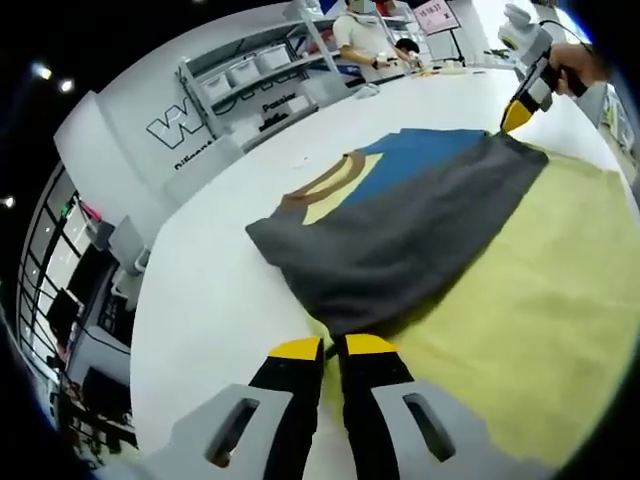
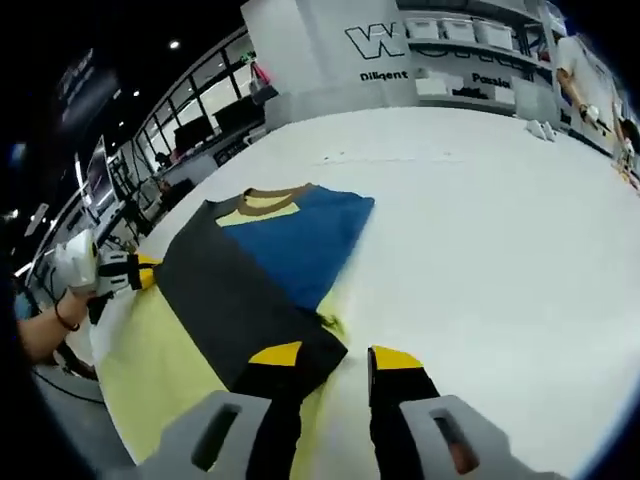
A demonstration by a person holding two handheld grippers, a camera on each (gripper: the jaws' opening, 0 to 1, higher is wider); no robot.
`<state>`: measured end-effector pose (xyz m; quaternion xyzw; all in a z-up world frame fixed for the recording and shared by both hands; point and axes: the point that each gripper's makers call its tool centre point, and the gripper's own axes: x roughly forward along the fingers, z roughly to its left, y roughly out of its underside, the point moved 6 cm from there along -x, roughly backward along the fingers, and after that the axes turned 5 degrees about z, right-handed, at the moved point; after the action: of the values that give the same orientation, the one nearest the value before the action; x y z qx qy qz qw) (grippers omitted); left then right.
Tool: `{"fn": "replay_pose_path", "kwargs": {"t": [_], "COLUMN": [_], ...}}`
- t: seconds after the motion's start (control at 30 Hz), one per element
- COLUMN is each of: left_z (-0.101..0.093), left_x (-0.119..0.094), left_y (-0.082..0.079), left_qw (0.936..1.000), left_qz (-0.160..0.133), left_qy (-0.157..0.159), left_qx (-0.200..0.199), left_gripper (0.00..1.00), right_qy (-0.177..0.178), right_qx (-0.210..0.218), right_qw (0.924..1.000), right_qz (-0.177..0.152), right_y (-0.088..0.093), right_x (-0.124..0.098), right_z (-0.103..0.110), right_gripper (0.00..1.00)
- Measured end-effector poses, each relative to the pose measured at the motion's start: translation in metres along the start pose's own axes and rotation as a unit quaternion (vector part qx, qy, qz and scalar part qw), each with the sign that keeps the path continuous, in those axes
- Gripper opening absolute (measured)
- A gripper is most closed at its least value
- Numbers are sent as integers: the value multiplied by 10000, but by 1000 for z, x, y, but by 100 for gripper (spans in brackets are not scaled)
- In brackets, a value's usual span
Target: Fold the garment on the visible template until the final outline fits inside the template.
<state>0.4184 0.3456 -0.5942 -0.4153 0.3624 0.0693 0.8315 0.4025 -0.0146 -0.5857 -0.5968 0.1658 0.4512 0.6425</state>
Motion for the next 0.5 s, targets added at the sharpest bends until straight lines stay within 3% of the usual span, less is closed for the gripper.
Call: {"fn": "replay_pose_path", "kwargs": {"t": [0.1,0.3,0.4,0.47,0.5], "left_z": [0,0,0,0,-1], "left_x": [0,0,0,0,-1], "left_y": [0,0,0,1,2], "left_qw": [10000,10000,10000,9998,9990], "left_qz": [-1,12,2,-31,-47], "left_qy": [5,3,-6,-14,31], "left_qx": [-5,-16,-61,-183,-443], "left_gripper": [6,6,6,4,4], "right_qy": [-65,-122,-44,-34,-20], "right_qx": [130,56,1,-27,-85], "right_qw": [9999,9999,10000,10000,9999], "right_qz": [-7,-12,26,-23,-124], "right_y": [1,0,2,2,-4], "right_x": [3,10,11,9,1], "right_z": [-1,6,7,8,11], "right_gripper": [18,1,0,0,0]}}
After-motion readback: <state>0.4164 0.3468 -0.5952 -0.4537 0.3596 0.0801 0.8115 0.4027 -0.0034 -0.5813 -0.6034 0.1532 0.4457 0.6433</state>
